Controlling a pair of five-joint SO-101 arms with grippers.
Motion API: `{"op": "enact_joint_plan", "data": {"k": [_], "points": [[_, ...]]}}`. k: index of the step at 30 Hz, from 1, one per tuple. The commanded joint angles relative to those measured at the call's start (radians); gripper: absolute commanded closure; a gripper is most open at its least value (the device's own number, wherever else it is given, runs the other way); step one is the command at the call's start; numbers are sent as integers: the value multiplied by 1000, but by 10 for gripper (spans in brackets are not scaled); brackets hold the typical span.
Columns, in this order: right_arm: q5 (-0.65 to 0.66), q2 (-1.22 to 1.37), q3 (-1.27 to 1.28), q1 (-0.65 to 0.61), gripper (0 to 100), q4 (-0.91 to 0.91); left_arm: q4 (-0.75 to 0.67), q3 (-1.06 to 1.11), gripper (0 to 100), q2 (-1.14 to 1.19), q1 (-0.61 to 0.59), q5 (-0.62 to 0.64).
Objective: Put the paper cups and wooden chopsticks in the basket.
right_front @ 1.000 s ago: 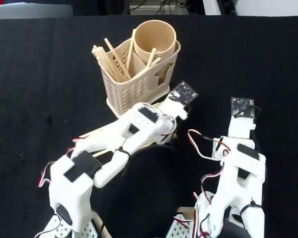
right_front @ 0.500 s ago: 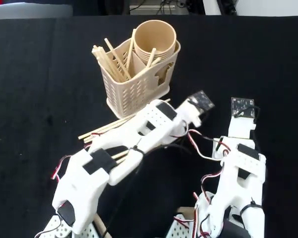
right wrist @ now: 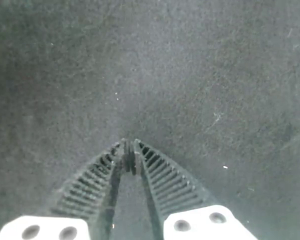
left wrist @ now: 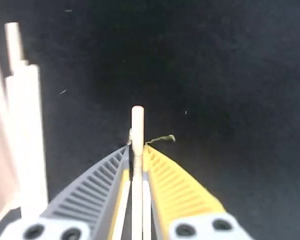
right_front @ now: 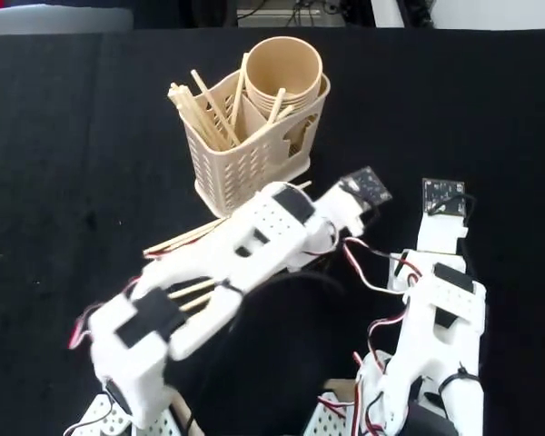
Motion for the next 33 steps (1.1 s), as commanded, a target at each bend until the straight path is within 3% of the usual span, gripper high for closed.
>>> {"op": "enact_joint_plan", "data": {"k": [1,10,15,20,25,33], "points": [[-8,1,-59,14,976,-5,-14,117,971,-244,-5,-8],[-8,1,-59,14,976,-5,-84,374,971,-689,-19,-8],[-8,1,-59,14,976,-5,-101,390,971,-1007,-124,-5],[-8,1,-59,14,976,-5,-407,358,971,-1261,-243,25],[-8,5,-54,14,976,-20,-796,312,971,-1247,-298,20],[-8,5,-54,14,976,-21,-859,114,971,-1028,-406,75]]}}
